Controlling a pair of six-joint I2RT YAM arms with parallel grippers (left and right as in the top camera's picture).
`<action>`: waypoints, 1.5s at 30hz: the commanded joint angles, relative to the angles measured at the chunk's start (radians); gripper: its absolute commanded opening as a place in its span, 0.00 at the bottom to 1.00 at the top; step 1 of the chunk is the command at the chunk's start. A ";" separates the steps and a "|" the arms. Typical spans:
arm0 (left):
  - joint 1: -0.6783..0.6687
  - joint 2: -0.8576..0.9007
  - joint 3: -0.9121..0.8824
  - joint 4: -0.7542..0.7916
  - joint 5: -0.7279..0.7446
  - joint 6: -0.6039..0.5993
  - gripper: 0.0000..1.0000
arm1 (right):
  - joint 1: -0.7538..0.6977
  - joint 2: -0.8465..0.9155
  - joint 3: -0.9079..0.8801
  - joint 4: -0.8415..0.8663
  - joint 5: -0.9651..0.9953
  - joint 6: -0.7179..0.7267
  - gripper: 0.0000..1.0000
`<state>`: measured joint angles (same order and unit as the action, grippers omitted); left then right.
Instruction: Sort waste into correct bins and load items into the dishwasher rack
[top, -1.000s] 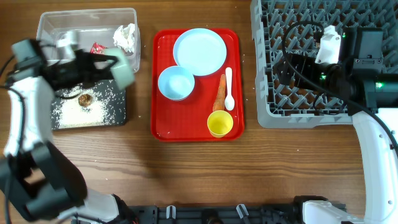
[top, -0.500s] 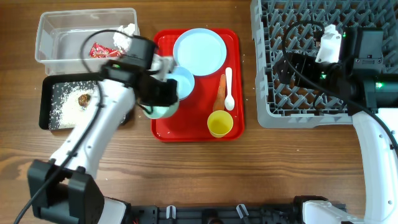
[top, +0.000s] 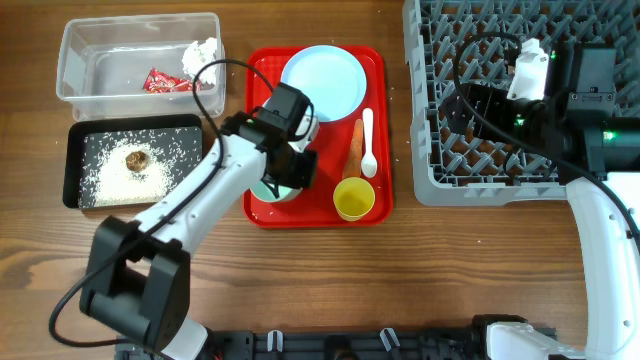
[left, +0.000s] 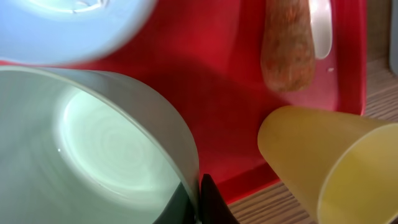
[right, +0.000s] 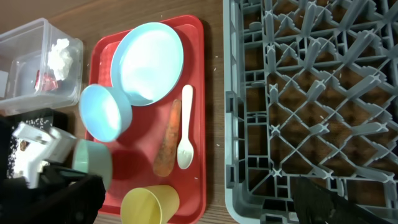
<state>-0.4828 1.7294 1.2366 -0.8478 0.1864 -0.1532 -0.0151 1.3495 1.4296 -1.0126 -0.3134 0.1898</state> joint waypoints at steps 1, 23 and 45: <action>-0.041 0.018 -0.014 0.000 -0.013 -0.019 0.04 | -0.002 0.009 0.016 0.006 0.007 -0.006 1.00; -0.079 -0.010 0.102 -0.057 0.030 -0.011 0.74 | 0.007 0.054 0.016 0.002 -0.027 -0.006 1.00; -0.134 0.104 0.102 0.024 0.033 -0.010 0.40 | 0.008 0.100 0.015 0.003 -0.023 -0.008 1.00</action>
<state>-0.6025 1.8290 1.3224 -0.8356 0.2073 -0.1635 -0.0139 1.4422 1.4296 -1.0100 -0.3210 0.1898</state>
